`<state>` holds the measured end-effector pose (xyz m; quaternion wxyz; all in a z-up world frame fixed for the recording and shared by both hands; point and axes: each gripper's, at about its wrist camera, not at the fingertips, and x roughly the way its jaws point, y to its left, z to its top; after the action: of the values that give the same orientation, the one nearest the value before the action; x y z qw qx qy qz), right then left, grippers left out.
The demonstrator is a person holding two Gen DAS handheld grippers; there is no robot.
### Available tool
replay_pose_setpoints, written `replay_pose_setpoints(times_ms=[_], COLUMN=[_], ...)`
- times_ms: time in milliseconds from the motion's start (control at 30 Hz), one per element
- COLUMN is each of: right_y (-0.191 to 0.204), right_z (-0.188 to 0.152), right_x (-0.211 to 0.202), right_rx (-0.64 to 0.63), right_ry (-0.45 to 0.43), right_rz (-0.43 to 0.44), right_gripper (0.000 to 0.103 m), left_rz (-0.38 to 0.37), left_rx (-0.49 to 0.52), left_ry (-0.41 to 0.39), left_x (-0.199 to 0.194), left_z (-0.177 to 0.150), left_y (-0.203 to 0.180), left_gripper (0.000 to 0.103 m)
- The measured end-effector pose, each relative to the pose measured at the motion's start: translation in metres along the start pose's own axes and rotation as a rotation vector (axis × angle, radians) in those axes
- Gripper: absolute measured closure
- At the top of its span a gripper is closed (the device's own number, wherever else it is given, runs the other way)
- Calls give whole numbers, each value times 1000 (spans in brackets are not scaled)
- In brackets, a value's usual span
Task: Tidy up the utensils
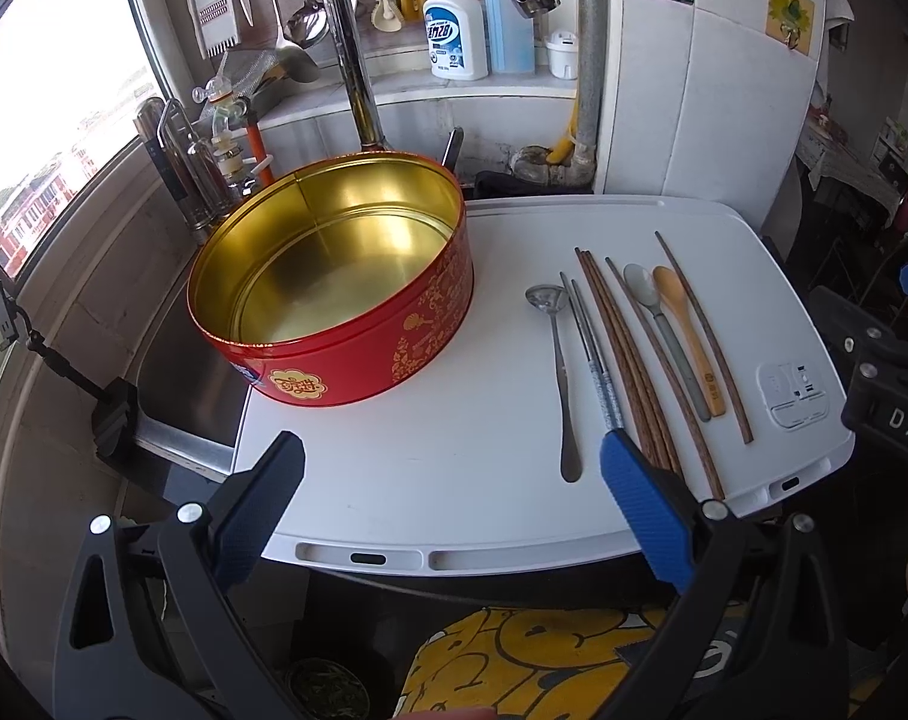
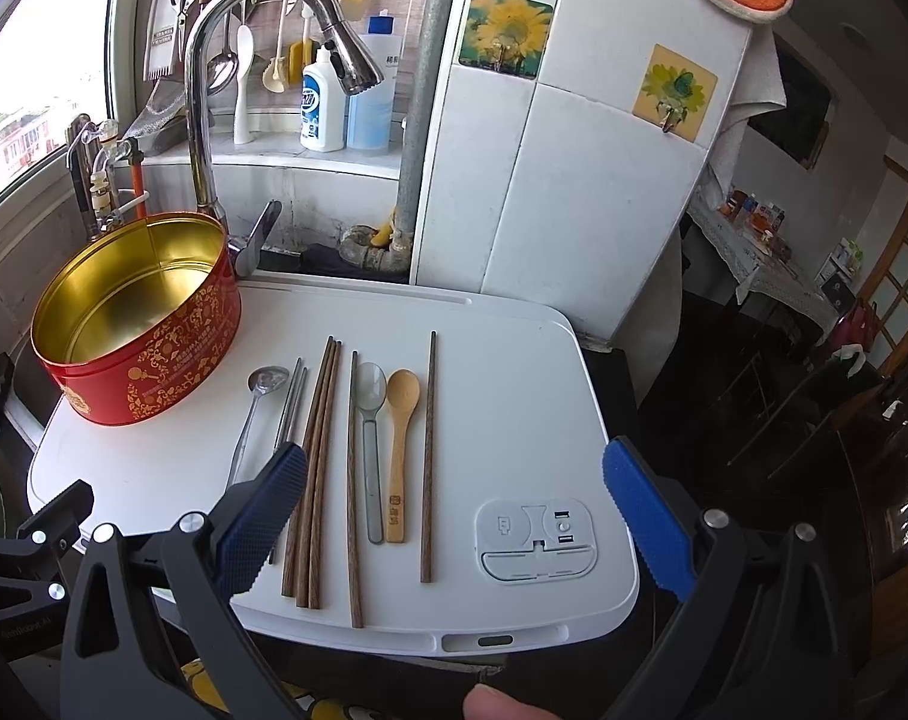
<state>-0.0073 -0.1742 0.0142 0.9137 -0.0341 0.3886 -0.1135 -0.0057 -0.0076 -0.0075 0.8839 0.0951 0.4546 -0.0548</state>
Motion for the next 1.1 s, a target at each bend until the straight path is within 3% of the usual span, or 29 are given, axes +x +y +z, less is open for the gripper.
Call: replay_pose_setpoints(times_ms=[1100], right_y=[10], right_z=[-1], right_x=[12], right_rx=[-11], right_ry=[19], right_rz=[-4], right_gripper=[4], left_rz=[-1], left_rx=[-3], left_ry=[7], left_x=[3], left_z=[-3], left_y=[0], left_gripper=[6])
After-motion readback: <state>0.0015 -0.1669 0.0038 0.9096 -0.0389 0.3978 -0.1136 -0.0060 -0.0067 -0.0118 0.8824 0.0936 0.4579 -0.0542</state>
